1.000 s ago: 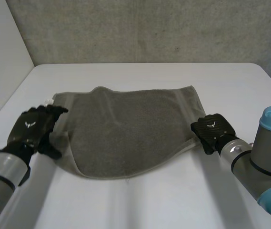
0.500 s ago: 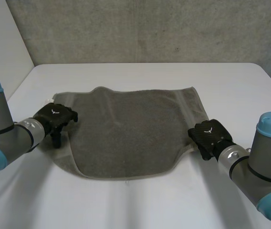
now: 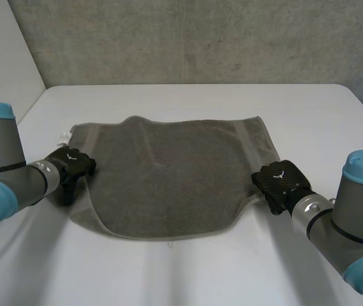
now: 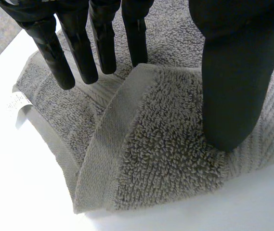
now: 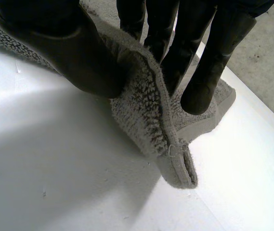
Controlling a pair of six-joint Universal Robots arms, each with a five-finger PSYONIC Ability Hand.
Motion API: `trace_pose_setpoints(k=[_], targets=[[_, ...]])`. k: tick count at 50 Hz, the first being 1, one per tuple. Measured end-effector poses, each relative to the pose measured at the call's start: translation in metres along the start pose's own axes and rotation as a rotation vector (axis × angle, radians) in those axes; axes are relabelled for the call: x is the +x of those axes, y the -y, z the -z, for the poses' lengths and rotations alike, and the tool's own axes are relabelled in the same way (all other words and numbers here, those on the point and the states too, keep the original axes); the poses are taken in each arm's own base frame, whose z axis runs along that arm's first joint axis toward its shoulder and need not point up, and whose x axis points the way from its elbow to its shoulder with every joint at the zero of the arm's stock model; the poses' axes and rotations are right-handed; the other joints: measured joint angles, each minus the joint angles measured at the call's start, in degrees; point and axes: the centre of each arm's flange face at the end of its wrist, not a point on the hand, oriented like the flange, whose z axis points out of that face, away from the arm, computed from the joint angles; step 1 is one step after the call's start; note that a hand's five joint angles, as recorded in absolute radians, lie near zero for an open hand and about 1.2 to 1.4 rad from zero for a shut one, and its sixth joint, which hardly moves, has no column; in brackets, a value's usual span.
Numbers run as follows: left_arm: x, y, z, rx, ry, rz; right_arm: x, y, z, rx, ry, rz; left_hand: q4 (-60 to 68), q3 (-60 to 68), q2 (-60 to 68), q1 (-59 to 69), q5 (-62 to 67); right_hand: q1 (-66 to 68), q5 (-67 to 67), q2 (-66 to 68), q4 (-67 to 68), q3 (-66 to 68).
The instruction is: Fold the towel.
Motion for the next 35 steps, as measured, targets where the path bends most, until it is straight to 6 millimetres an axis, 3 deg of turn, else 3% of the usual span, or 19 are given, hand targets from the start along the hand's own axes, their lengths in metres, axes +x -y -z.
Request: trace_pose_setpoints(k=[22, 25, 35], targets=[[0.006, 0.001, 0.026, -0.003, -0.012, 0.003, -0.001, -0.001, 0.0, -0.004, 0.001, 0.023, 26.8, 26.82, 26.86, 25.94, 26.51, 0.06, 0.0, 0.0, 0.0, 0.0], [0.007, 0.001, 0.03, -0.003, -0.012, 0.004, -0.001, -0.001, 0.0, -0.004, 0.001, 0.023, 26.82, 26.77, 26.78, 26.35, 26.73, 0.07, 0.0, 0.0, 0.0, 0.0], [0.013, -0.004, 0.041, -0.013, -0.024, 0.009, -0.001, -0.001, 0.0, -0.004, 0.002, 0.022, 8.83, 8.76, 8.79, 8.73, 8.47, 0.07, 0.0, 0.0, 0.0, 0.0]])
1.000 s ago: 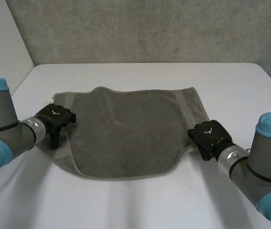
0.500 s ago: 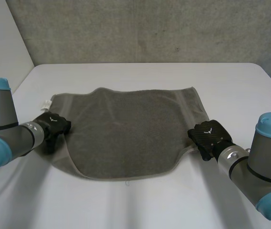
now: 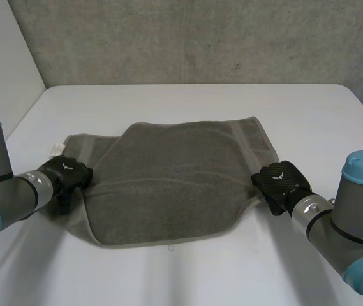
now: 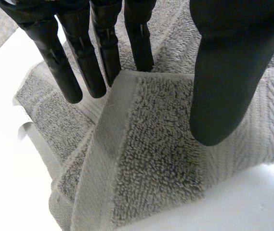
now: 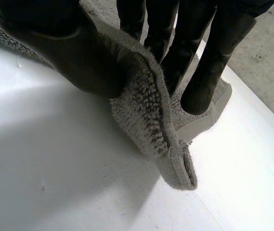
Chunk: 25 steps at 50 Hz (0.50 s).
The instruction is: Fold the towel.
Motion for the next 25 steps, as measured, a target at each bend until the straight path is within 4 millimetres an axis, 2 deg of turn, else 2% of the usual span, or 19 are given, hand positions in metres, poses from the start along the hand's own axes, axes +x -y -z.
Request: trace_pose_setpoints(k=[18, 25], targets=[[-0.013, -0.001, 0.016, 0.058, 0.093, 0.005, -0.001, -0.002, -0.001, -0.005, 0.003, 0.005, 0.27, 0.37, 0.39, 0.34, 0.64, 0.0, 0.0, 0.0, 0.0, 0.0], [-0.008, -0.009, 0.023, 0.053, 0.095, 0.013, -0.002, -0.003, -0.001, -0.008, 0.006, 0.015, 0.87, 0.97, 1.01, 0.96, 1.18, 0.0, 0.0, 0.0, 0.0, 0.0]])
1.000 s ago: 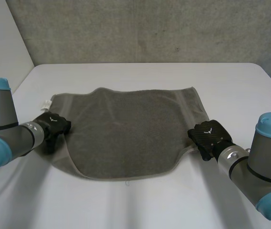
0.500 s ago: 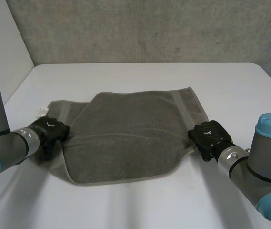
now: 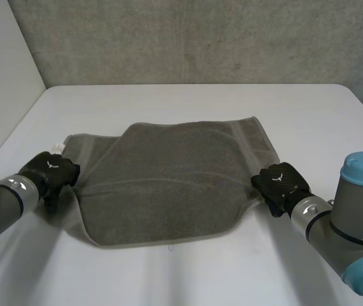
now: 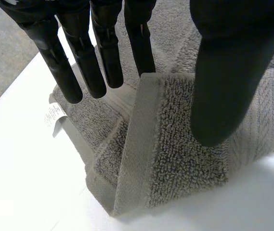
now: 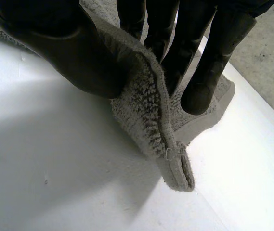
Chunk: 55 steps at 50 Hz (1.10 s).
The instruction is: Fold the towel.
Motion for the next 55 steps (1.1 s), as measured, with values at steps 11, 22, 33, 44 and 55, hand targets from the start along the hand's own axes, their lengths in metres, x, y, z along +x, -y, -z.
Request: trace_pose_setpoints(k=[11, 22, 33, 44, 55], targets=[[0.013, -0.011, -0.001, -0.012, -0.067, 0.014, -0.001, -0.002, -0.001, -0.006, 0.004, 0.001, 4.38, 4.72, 4.67, 4.65, 4.24, 0.0, 0.0, 0.0, 0.0, 0.0], [0.013, -0.012, -0.004, 0.007, -0.056, 0.008, 0.0, -0.001, -0.001, -0.003, -0.001, 0.0, 33.53, 33.49, 33.47, 31.83, 32.36, 0.0, 0.0, 0.0, 0.0, 0.0], [-0.007, -0.006, 0.01, 0.037, 0.021, 0.018, 0.011, 0.008, 0.003, 0.013, -0.029, -0.004, 34.73, 34.53, 34.52, 32.68, 33.34, 0.0, 0.0, 0.0, 0.0, 0.0], [-0.019, -0.016, 0.018, 0.093, 0.114, 0.052, 0.011, 0.006, 0.002, -0.021, -0.014, -0.031, 34.76, 34.57, 34.57, 32.91, 33.35, -14.96, -15.44, -14.88, -15.07, -14.67], [-0.02, -0.024, 0.016, 0.122, 0.142, 0.136, 0.014, -0.001, -0.005, -0.045, -0.03, -0.091, 34.77, 34.59, 34.57, 32.91, 33.35, -24.49, -24.91, -23.22, -23.97, -23.46]])
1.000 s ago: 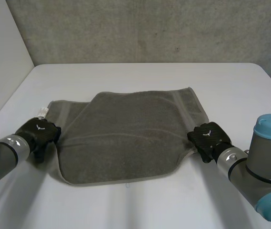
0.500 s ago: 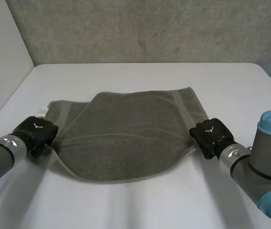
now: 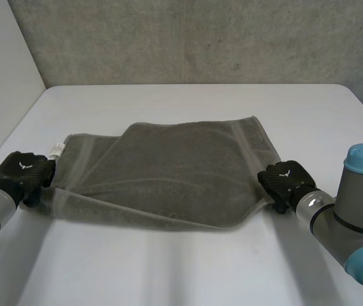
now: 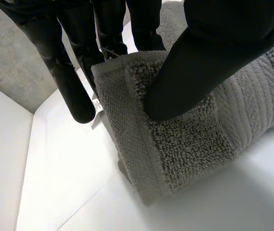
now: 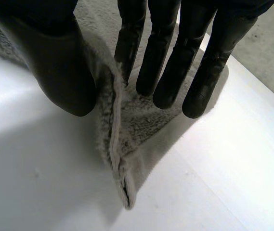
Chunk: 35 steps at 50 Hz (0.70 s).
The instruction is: Fold the towel.
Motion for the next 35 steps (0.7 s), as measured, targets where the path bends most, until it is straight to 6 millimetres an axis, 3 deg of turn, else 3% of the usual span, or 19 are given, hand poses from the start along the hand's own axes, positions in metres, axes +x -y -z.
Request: trace_pose_setpoints(k=[6, 12, 20, 28, 35], targets=[[-0.001, -0.002, 0.0, -0.007, 0.001, 0.017, 0.01, 0.0, -0.001, -0.008, -0.036, -0.007, 0.0, 0.01, 0.0, 0.0, 0.0, 23.66, 23.94, 23.42, 23.26, 23.23], [-0.002, 0.001, 0.003, 0.002, 0.01, 0.037, 0.025, 0.007, 0.006, -0.002, -0.074, 0.012, 0.0, 0.01, 0.0, 0.0, 0.0, 23.74, 24.64, 23.95, 24.29, 23.92], [-0.021, 0.023, 0.023, 0.085, 0.084, 0.127, 0.055, 0.031, 0.044, 0.001, -0.125, 0.118, 0.01, 0.02, 0.0, 0.3, 0.4, 24.29, 25.37, 23.95, 24.29, 23.92], [-0.028, 0.052, 0.067, 0.224, 0.09, 0.257, 0.069, 0.044, 0.109, -0.167, -0.003, 0.271, 0.01, 0.05, 0.03, 0.48, 0.48, 24.37, 25.7, 23.95, 24.29, 23.92], [-0.015, 0.044, 0.079, 0.188, 0.043, 0.305, 0.073, 0.046, 0.128, -0.214, 0.102, 0.321, 0.02, 0.06, 0.05, 0.51, 0.48, 24.43, 25.81, 23.95, 24.29, 23.92]])
